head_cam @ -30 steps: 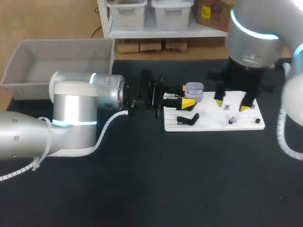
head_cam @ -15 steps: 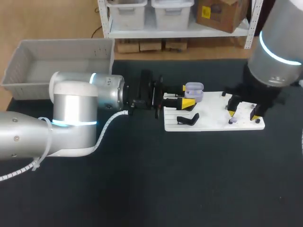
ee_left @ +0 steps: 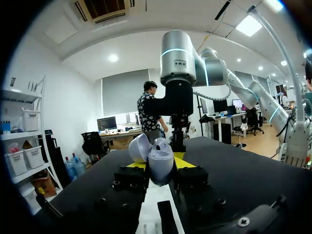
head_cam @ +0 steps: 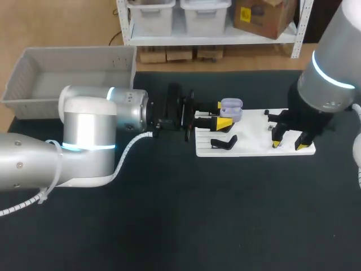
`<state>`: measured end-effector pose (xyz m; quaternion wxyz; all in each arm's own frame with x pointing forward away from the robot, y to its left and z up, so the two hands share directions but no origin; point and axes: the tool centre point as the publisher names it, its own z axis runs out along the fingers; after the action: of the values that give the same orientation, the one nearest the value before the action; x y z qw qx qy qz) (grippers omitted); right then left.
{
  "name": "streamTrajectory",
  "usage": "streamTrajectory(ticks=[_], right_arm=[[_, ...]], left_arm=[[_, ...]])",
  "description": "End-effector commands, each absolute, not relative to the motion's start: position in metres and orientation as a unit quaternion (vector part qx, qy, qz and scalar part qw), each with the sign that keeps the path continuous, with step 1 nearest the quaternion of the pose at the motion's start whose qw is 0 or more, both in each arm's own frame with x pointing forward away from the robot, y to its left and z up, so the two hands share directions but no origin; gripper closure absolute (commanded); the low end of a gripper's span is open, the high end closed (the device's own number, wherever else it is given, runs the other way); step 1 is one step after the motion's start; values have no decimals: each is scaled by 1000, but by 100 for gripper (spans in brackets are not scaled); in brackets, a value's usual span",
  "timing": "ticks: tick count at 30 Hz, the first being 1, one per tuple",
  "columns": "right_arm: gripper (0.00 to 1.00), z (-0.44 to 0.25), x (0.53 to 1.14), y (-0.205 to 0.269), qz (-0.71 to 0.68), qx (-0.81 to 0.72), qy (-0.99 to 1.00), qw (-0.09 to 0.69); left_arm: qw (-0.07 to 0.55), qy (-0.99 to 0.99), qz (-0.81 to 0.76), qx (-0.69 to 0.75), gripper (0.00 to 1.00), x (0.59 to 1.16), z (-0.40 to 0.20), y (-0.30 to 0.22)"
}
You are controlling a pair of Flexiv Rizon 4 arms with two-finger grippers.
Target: Pick up each earbud case from the left stands, insert the matching earbuds, close the lid, and place the case in the box.
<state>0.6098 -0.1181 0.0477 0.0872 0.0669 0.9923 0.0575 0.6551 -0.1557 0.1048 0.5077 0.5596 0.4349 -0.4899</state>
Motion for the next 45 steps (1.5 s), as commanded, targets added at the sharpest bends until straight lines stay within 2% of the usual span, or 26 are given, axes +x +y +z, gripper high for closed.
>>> streamTrajectory(ticks=[1,13,34,45], right_arm=[[52,37,616,-120,67,69,992,87],[54,25,629,-110,88,73,990,79],[67,15,642,-115,97,88,989,68],[80,11,644,-115,97,88,989,61]], left_arm=[[507,435,-490,560,100,655,105,-156],[507,435,-490,560,100,655,105,-156],[507,435,-490,560,100,655,105,-156],[507,435,-490,560,100,655,105,-156]])
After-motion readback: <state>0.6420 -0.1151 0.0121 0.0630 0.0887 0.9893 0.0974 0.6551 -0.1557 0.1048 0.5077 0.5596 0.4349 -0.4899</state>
